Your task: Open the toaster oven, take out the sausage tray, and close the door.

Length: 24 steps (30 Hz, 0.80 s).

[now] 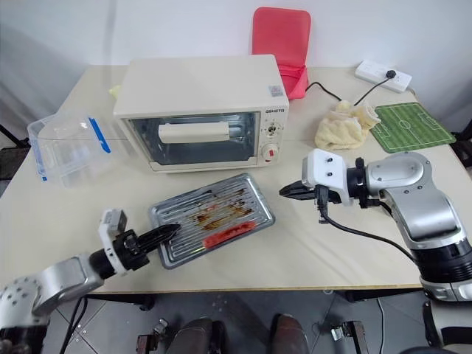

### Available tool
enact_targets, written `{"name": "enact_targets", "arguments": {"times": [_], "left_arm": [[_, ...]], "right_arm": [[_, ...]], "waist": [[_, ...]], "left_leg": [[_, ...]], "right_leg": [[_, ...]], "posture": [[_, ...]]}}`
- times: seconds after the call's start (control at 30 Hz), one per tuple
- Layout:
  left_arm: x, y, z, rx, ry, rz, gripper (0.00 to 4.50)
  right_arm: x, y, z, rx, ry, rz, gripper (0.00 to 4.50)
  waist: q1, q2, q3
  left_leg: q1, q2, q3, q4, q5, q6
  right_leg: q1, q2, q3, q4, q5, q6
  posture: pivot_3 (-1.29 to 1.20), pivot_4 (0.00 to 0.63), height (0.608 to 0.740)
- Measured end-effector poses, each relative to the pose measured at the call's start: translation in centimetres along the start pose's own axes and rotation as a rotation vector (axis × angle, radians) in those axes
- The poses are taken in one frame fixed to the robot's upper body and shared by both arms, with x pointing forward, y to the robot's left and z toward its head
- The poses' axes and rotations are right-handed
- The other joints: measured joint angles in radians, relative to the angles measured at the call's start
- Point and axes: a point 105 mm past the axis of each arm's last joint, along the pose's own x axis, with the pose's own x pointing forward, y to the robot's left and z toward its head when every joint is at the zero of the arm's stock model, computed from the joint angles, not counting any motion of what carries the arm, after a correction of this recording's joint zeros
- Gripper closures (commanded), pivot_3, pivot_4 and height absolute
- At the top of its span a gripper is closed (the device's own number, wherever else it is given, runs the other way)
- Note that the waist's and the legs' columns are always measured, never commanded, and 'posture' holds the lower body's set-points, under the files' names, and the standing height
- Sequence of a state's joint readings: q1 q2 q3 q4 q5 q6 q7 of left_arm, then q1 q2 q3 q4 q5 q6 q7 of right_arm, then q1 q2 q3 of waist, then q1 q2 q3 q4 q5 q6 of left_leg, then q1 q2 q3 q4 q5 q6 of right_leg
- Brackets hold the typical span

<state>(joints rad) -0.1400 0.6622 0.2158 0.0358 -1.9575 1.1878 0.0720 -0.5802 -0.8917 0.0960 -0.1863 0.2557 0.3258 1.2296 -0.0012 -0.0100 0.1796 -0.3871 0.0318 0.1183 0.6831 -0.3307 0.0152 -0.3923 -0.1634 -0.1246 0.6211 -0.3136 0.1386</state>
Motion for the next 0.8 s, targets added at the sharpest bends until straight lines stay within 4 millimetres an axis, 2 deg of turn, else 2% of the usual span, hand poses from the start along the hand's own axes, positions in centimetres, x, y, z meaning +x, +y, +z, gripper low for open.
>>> {"name": "enact_targets", "arguments": {"times": [0.07,0.17,0.3,0.57,0.8], "left_arm": [[0.8,0.2,0.2,-0.002,0.054,0.01,4.5],[2.0,0.4,0.2,0.019,0.147,0.024,4.5],[2.9,0.4,0.6,0.056,0.227,0.036,4.5],[3.9,0.7,1.3,0.107,0.293,0.042,4.5],[5.3,1.9,2.1,0.11,0.3,0.097,2.38]], "right_arm": [[-0.3,0.3,-0.8,0.015,0.025,-0.02,4.45],[-0.5,1.1,-2.2,0.055,0.067,-0.033,3.92],[-0.7,2.0,-3.6,0.093,0.106,-0.043,2.71],[-2.1,0.7,-3.7,0.1,0.116,-0.19,0.1],[-2.2,0.3,-3.6,0.09,0.117,-0.226,0.0]], "waist": [[0.0,0.0,0.0],[0.012,0.0,0.0],[0.029,0.0,0.0],[0.037,0.001,-0.001],[0.057,0.002,-0.001]], "left_leg": [[0.0,0.0,0.0,0.0,0.0,0.0],[0.0,-0.001,0.0,0.0,0.0,0.0],[0.0,-0.002,0.001,0.0,0.003,0.001],[0.0,-0.003,0.0,0.0,0.007,0.0],[0.001,-0.004,0.0,0.0,0.009,0.0]], "right_leg": [[0.0,0.0,0.0,0.001,0.0,0.0],[0.0,0.0,0.0,0.0,0.001,0.001],[0.001,0.0,0.001,-0.001,0.001,0.001],[0.002,-0.001,0.001,0.0,0.001,0.001],[0.002,-0.002,0.002,0.0,0.002,0.0]], "posture": [[0.0,0.15,0.74],[0.0,0.15,0.74],[0.0,0.15,0.74],[0.0,0.15,0.74],[0.0,0.15,0.74]]}}
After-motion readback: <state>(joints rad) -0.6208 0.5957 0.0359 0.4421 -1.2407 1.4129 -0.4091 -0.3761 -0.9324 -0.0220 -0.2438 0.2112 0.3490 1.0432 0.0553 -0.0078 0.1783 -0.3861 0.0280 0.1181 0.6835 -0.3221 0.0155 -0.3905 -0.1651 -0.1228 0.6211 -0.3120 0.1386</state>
